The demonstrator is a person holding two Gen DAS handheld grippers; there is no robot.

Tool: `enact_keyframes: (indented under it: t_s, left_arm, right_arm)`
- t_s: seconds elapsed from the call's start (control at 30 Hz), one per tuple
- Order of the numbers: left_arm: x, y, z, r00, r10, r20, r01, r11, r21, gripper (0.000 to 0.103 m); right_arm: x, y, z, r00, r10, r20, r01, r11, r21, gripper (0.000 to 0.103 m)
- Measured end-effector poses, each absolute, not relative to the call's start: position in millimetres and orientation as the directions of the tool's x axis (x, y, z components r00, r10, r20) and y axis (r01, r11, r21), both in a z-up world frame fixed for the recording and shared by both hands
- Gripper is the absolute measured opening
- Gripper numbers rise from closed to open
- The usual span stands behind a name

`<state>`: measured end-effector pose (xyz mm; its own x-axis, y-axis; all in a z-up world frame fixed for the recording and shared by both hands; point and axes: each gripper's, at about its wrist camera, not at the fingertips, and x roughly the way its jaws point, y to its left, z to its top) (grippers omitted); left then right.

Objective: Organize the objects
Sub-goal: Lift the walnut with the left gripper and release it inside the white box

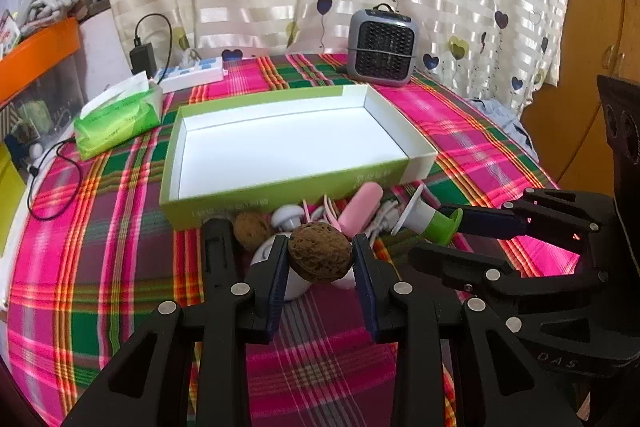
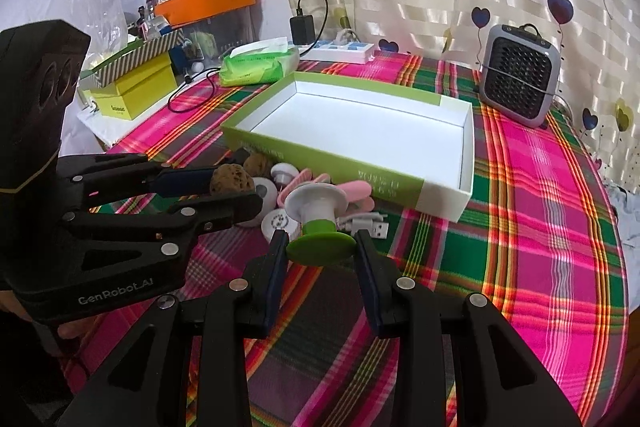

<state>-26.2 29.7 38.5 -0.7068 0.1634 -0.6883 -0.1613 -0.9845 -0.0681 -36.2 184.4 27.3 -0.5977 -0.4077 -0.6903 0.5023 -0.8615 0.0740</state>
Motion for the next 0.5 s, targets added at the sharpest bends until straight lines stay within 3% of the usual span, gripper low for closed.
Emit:
enact_keyframes:
  t_s: [0.5]
  left_arm:
    - [-68, 22, 55, -0.735, 0.141, -0.664, -0.148, -0.988, -0.045, 0.030]
  right_arm:
    - [-77, 179, 46, -0.638, -0.390, -0.664, 0.489, -0.871, 0.042, 0.035]
